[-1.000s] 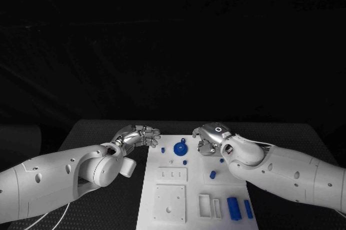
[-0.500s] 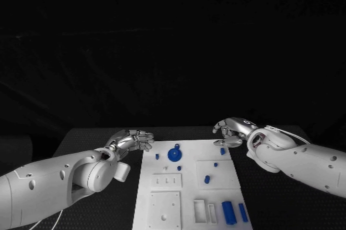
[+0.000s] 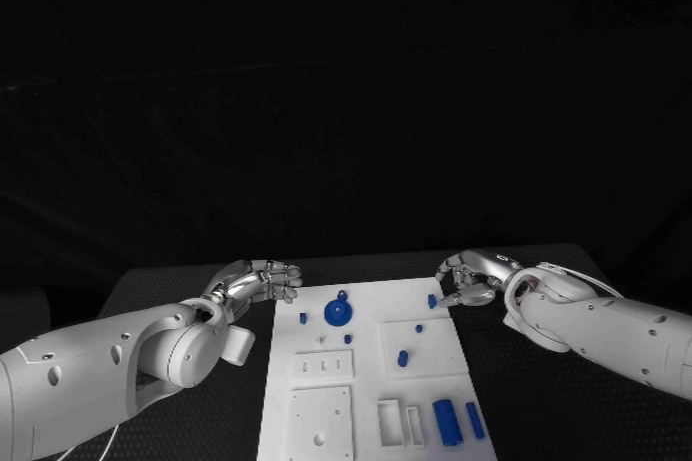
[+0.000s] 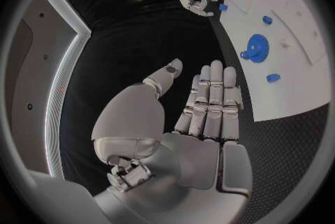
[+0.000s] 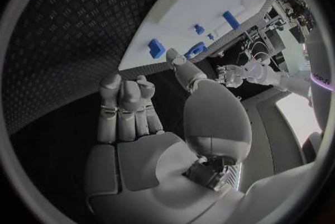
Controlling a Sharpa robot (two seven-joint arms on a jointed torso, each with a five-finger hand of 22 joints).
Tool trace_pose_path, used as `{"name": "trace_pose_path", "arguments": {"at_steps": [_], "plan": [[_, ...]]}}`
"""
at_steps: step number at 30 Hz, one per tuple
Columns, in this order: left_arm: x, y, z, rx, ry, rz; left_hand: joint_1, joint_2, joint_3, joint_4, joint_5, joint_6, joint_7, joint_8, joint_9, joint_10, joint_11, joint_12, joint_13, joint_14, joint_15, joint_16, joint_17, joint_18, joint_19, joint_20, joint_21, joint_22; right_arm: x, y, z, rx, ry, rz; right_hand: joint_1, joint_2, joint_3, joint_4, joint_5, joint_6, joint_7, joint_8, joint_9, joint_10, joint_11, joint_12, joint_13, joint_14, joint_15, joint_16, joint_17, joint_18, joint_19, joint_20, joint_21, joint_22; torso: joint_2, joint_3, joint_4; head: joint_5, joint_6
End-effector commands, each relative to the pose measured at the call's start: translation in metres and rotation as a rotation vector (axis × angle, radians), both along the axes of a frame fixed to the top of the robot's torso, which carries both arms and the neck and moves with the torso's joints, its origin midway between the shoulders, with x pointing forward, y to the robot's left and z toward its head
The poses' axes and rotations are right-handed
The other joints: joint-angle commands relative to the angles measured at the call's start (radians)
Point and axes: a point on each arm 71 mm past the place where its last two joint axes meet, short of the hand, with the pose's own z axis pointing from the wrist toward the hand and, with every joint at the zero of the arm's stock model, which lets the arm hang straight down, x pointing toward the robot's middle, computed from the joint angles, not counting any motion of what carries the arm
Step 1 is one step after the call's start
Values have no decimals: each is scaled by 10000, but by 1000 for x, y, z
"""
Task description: Assemble the parts on the task board
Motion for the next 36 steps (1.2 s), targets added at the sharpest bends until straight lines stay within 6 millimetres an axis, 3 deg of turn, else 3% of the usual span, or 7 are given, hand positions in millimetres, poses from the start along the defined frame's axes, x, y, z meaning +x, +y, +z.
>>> {"name": "trace_pose_path", "arguments": {"at_steps": [1,5,9,11,17,30,36], "plan": [[0,-2,2,-146,-174,-268,-30,-34,10,-44,19,23,32,-37,11,70,-20,-36,0,-35,31,-70,10,160,-74,5,42,214,-1,1,-7,80,331,402,116,-3,-65,2,-13,-94,-3,-42,10,-74,-8,21,-16,-91,14,-62,10,468,-56,4,-57,165,-12,42,4,-58,-44],[0,-3,2,-155,-171,-288,-31,-38,9,-49,18,21,33,-39,12,63,-16,-42,-2,-39,34,-73,11,158,-78,8,42,213,-4,0,-15,232,367,428,170,-1,-86,13,-5,-126,-13,-56,5,-100,-18,12,-24,-115,5,-76,12,468,-83,21,-73,161,-10,54,-3,-62,-91],[0,-2,1,-122,-136,-248,-35,-34,9,-48,18,18,34,-42,12,59,-14,-47,-3,-40,35,-75,12,157,-78,9,43,212,-4,2,-19,291,359,470,295,32,-74,17,4,-169,-17,-79,-6,-110,-24,16,-33,-123,-1,-80,19,468,-94,31,-81,158,2,36,3,-65,-112],[0,-2,1,-129,-132,-265,-39,-30,9,-45,18,14,36,-46,12,58,-12,-50,-3,-39,36,-75,13,157,-78,10,44,212,-5,3,-21,318,352,498,335,49,-67,26,7,-186,-20,-88,-11,-113,-26,19,-36,-124,-3,-80,22,468,-94,35,-83,157,0,54,3,-58,-132],[-1,-5,1,-163,-110,-355,-48,-24,8,-41,18,8,39,-50,12,55,-9,-55,-4,-38,37,-76,15,155,-78,12,46,212,-4,7,-23,454,347,526,461,162,21,102,-5,-185,-33,-85,-14,-113,-38,27,-50,-120,-15,-80,32,468,-81,51,-85,152,-5,13,19,-67,-168],[-2,-7,1,-194,-60,-454,-81,-15,1,-23,18,-8,47,-63,12,52,-5,-65,-4,-38,40,-79,19,153,-78,16,50,211,-1,11,-32,425,580,512,562,1213,443,484,-15,-61,-46,-8,18,-145,-50,50,-77,-133,-25,-69,75,468,-101,77,-75,168,10,-5,32,-95,-202],[-2,-7,0,-192,-41,-463,-91,-14,-1,-18,18,-15,51,-69,11,50,-3,-69,-5,-38,40,-80,21,153,-80,16,51,210,0,11,-35,384,700,471,685,1440,702,465,-15,7,-67,21,23,-174,-69,57,-83,-159,-43,-70,93,468,-151,85,-70,182,2,-6,23,-77,-231]]}}
